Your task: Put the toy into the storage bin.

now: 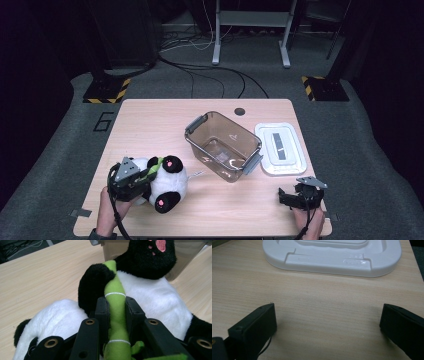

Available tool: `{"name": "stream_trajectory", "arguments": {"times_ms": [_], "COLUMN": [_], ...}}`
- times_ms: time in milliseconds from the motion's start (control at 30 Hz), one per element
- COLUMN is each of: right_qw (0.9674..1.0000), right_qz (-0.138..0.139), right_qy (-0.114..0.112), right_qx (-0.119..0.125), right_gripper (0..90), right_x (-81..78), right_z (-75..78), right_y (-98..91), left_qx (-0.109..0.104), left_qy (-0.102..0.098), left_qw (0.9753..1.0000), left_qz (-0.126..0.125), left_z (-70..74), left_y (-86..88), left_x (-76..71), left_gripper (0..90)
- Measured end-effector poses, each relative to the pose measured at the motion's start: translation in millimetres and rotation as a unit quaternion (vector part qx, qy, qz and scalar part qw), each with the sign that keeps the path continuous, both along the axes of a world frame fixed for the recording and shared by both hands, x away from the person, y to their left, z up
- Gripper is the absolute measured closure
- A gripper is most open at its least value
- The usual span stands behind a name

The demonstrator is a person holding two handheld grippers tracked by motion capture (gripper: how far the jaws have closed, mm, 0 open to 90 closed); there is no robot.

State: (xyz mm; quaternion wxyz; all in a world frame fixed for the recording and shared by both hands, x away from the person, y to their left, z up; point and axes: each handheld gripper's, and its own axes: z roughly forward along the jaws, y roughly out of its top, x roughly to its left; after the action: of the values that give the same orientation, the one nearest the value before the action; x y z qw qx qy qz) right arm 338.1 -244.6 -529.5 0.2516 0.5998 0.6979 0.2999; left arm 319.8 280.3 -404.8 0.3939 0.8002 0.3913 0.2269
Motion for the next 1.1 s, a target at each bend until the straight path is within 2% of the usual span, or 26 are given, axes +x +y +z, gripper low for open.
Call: {"name": "stream_trajectory", "arguments": {"times_ms": [233, 367, 733, 1100], "right_qw": [1.0, 1.0, 1.0, 1.0], "right_qz": [-0.003, -0.003, -0.003, -0.003], "right_qy": [0.002, 0.002, 0.002, 0.002], "right_qx": [0.001, 0.001, 0.002, 0.002], "right_gripper": [0.0, 0.1, 0.1, 0.1], "right_x": [-0.2, -0.2, -0.2, -0.2], "right_z": [0.2, 0.2, 0.2, 0.2], "right_y": [0.2, 0.2, 0.1, 0.1], "left_qx": [0.004, 0.008, -0.004, 0.001], "left_qy": [-0.007, 0.0, -0.02, -0.039], "left_qw": [0.9999, 0.9997, 0.9996, 0.9988], "left_qz": [-0.012, -0.022, -0.022, -0.031], "left_z": [9.5, 16.2, 36.0, 54.8], "left_y": [-1.8, 0.3, 2.4, -1.9], "left_x": [1.1, 2.5, 4.3, 8.3], "left_gripper": [75.0, 75.0, 75.0, 74.9]}}
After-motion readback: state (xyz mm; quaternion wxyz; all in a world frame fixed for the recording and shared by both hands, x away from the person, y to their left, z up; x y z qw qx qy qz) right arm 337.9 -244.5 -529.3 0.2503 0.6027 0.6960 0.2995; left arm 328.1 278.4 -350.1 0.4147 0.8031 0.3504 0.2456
